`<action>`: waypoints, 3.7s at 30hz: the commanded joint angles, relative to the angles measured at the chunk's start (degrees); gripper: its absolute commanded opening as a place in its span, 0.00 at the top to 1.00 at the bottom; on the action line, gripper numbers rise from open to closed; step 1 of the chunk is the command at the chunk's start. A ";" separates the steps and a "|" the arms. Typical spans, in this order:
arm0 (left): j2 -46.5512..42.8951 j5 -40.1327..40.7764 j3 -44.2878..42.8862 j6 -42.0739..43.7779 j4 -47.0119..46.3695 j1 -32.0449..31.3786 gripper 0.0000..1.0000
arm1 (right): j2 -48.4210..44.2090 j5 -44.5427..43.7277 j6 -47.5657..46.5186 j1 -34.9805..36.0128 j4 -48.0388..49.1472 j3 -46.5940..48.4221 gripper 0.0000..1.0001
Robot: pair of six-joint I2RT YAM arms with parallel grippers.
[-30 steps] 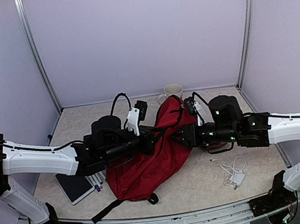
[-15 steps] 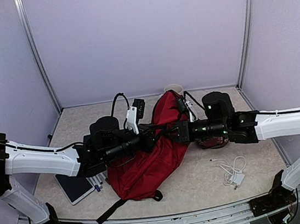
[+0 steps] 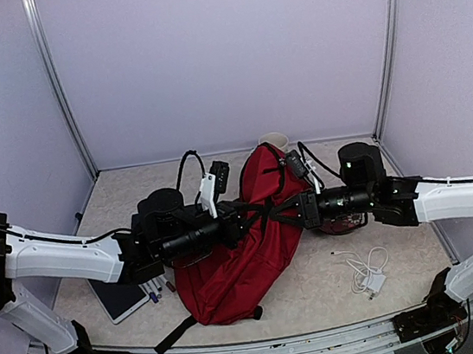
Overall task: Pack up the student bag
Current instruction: Adjust the student bag at the center of the board.
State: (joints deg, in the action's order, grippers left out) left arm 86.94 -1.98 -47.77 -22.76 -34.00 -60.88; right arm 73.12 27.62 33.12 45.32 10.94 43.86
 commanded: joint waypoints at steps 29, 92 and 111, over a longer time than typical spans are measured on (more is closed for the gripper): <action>2.66 15.71 1.81 13.93 12.64 -13.13 1.00 | -11.12 7.58 -13.32 -20.82 -21.47 2.46 0.15; -15.49 -6.92 -5.73 35.48 18.88 1.05 0.87 | 5.51 33.12 -71.82 0.82 -67.31 48.43 1.00; -27.44 1.08 3.38 34.43 12.44 -0.04 1.00 | -12.33 8.08 -57.68 0.56 -37.94 30.19 0.59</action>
State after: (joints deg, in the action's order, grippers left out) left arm 62.02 -2.83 -44.86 12.05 -16.08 -60.25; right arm 64.16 42.76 -28.47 45.60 -35.38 76.42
